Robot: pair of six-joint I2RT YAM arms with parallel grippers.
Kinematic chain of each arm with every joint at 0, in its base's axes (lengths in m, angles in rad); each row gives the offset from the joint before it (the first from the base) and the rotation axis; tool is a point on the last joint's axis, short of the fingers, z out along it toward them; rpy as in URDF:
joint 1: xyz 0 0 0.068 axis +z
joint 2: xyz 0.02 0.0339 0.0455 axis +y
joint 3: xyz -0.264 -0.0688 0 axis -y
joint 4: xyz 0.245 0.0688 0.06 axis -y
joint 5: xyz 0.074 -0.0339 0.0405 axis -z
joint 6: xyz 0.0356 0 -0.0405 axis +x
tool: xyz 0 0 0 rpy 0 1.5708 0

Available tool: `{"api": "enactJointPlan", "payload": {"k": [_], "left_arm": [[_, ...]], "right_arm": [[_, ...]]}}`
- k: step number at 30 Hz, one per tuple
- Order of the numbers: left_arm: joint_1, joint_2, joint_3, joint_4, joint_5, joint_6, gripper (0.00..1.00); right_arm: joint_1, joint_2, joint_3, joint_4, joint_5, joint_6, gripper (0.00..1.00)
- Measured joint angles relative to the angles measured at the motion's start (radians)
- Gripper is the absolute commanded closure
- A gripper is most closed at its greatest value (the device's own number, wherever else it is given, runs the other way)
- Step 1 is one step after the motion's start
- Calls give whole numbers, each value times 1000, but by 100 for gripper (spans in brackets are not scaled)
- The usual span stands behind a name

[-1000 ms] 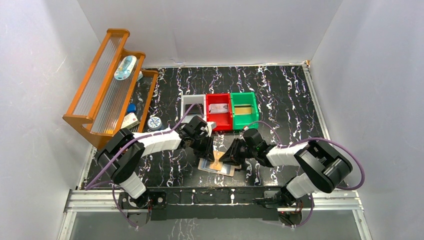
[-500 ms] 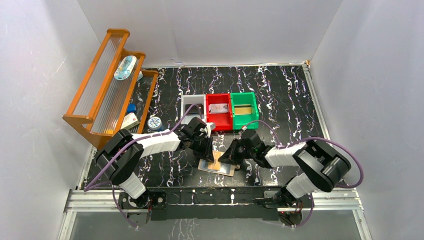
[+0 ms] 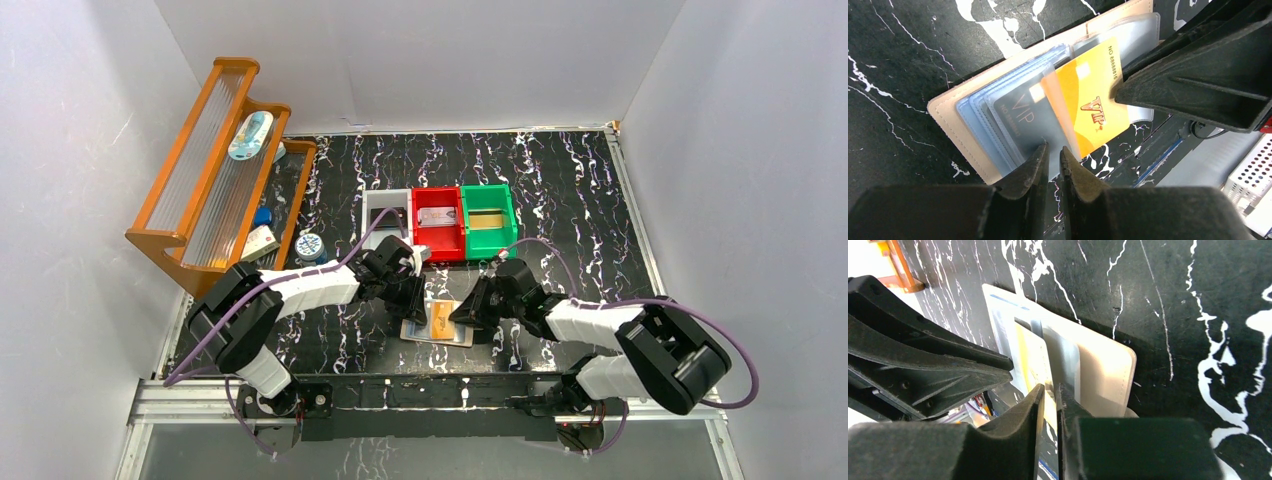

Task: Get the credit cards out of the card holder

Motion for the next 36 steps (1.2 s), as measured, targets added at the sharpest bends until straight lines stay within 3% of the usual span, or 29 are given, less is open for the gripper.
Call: {"api": "enactJointPlan", "payload": {"k": [6, 23, 30, 36], "left_arm": [[-2, 8, 5, -3, 3, 6, 88], [-15, 26, 13, 1, 14, -6, 92], [-15, 26, 13, 1, 13, -7, 93], [-19, 27, 13, 3, 13, -10, 90]], "right_arm": [[0, 66, -16, 102, -50, 44, 65], [12, 206, -39, 333, -111, 109, 68], [14, 218, -39, 343, -124, 100, 80], [16, 72, -38, 178, -46, 70, 87]]}}
